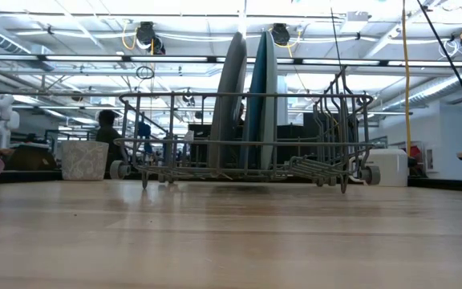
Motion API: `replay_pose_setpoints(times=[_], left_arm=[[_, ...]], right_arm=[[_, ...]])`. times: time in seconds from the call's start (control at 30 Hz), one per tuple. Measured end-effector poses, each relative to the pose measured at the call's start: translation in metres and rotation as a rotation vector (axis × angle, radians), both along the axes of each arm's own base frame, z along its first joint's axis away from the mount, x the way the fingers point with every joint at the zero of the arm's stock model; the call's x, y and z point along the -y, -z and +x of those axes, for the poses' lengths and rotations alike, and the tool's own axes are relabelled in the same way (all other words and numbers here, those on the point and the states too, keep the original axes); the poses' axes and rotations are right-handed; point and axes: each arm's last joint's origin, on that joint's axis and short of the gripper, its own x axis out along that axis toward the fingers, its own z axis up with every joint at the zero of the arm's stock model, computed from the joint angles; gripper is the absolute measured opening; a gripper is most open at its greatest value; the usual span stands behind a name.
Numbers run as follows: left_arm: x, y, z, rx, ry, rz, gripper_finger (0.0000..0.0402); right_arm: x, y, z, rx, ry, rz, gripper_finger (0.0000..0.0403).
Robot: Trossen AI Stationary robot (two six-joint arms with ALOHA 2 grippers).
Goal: Sort dishes
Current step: Put the orange plate in the dish rack
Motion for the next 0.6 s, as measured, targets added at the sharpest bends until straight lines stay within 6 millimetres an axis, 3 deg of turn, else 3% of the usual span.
replay_pose_setpoints(times=[0.13,0.3,0.47,0.6], left_arm=[[-0.019,0.008,0.003,0.006,-0.006,-0.102,0.0],[-0.041,0.013,0.003,0.033,0.016,-0.248,0.0],[-0.061,0.024,-0.001,0.024,-0.024,-0.306,0.0],[-0.071,0.028,-0.004,0.032,-0.024,-0.312,0.0]], right_arm=[[0.0,-0.039,0.035,-0.134,0.031,-0.143,0.0192],[0.0,-0.072,0.08,-0.33,0.048,-0.356,0.0197],[-0.001,-0.086,0.113,-0.475,0.03,-0.458,0.0196],[-0.001,-0.075,0.127,-0.644,0.004,-0.393,0.0197]])
